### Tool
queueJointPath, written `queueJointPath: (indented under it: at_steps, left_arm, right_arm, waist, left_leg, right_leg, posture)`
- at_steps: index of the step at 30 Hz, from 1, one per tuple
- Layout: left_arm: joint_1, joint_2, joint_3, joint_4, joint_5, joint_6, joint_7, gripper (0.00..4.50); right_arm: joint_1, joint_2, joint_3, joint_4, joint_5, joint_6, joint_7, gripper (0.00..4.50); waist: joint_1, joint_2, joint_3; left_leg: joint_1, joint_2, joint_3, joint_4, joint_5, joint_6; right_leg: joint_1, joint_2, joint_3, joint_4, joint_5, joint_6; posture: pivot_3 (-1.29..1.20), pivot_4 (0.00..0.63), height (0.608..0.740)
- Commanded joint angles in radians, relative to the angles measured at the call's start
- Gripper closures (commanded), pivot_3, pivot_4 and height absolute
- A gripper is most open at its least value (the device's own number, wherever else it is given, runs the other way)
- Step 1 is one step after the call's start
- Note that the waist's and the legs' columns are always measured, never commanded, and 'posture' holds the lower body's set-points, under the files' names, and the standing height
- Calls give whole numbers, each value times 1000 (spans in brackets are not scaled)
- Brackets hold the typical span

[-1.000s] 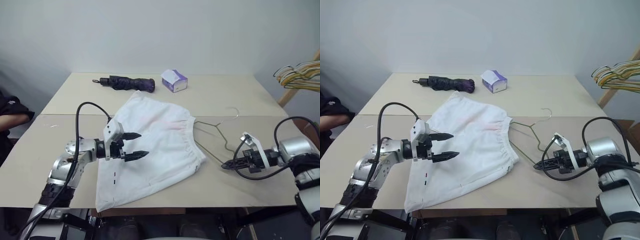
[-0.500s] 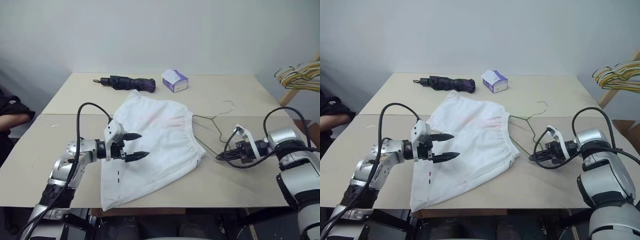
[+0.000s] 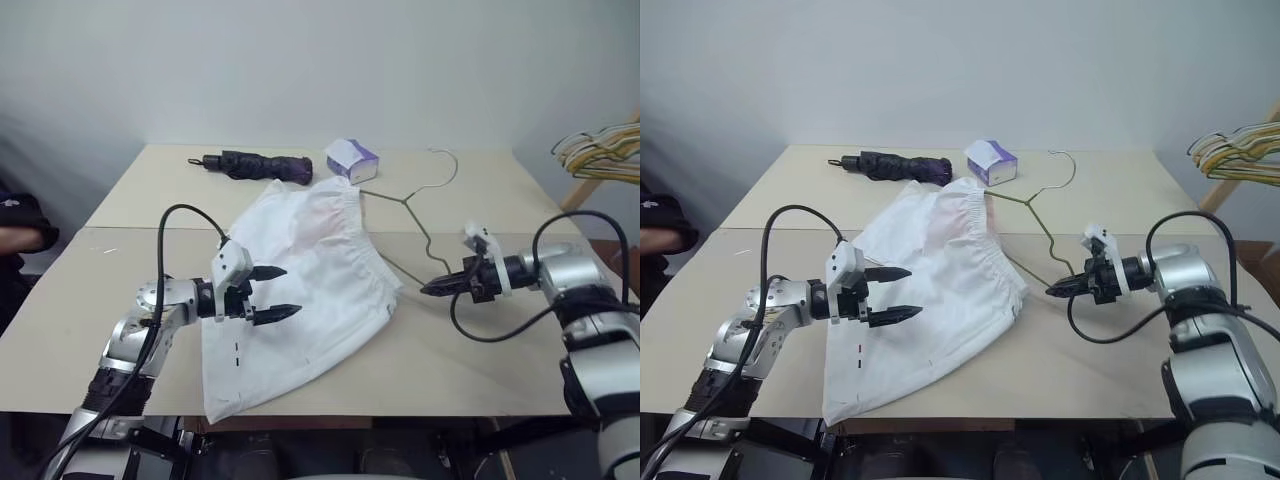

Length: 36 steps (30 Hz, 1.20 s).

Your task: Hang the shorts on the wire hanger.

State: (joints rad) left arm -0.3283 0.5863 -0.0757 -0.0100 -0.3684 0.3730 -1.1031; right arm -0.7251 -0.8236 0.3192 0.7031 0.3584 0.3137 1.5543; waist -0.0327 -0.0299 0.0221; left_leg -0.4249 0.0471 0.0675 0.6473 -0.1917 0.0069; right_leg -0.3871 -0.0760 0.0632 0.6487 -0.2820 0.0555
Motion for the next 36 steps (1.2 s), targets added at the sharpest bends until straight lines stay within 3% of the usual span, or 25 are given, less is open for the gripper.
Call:
queueJointPath:
  at_steps: [1, 5, 9, 18, 24, 26, 31, 36]
  left_arm:
    - [-4, 9, 13, -17, -3, -22, -2, 14]
    - [-26, 1, 14, 3, -2, -30, -7, 14]
    - [-48, -5, 11, 24, 4, -46, -22, 14]
    - [-124, -28, 47, 52, -44, -56, -34, 14]
    - [-387, 7, 202, 112, -228, 21, -92, 14]
    - [-478, 51, 190, 195, -183, -27, -139, 14]
    - [-643, 139, -12, 545, 144, -374, -258, 14]
    - [-785, 108, -80, 783, 189, -488, -486, 14]
  right_arm:
    - [76, -84, 8, -224, 31, -6, 60, 4500]
    - [-66, 17, 50, -27, -97, 278, -83, 4500]
    - [-120, 60, -36, 30, -86, 265, -92, 4500]
    - [13, 67, -150, -308, -78, 153, -141, 4500]
    - [40, 55, -131, -488, -127, 189, -231, 4500]
    - [61, 50, -114, -536, -157, 148, -251, 4500]
    - [78, 64, -78, -604, -207, 125, -287, 4500]
    - [66, 76, -14, -613, -291, 120, -330, 4500]
  waist:
    - [7, 1, 0]
    - [-17, 2, -1]
    - [-21, 2, -1]
    - [-9, 3, -1]
    - [-14, 3, -1]
    - [-19, 3, -1]
    - [-25, 4, -2]
    - [-30, 3, -1]
  left_leg:
    - [0, 0, 0, 0, 0, 0]
    - [4, 1, 2, 1, 0, 0]
    - [3, 1, 1, 0, 0, 0]
    - [2, 1, 0, 1, -1, 1]
    - [-1, 1, -1, 1, -1, 1]
    - [-1, 1, -1, 1, -1, 1]
    - [3, 0, 0, 1, -1, 0]
    - [-4, 1, 0, 2, -1, 0]
  right_leg:
    - [0, 0, 0, 0, 0, 0]
    - [1, 1, 1, 1, 1, -1]
    - [0, 2, 2, 0, 1, -2]
    - [0, 2, 1, 1, 1, -1]
    - [-2, 3, 0, 0, 1, -1]
    - [-2, 3, 0, 0, 0, 0]
    - [1, 3, 0, 0, 0, 0]
    - [-4, 3, 0, 0, 0, 0]
  posture:
    - [-12, 0, 740]
    - [-29, 0, 740]
    - [-36, 0, 740]
    - [-54, 0, 740]
    - [-64, 0, 740]
    - [-59, 0, 740]
    - [-63, 0, 740]
    - [-71, 0, 740]
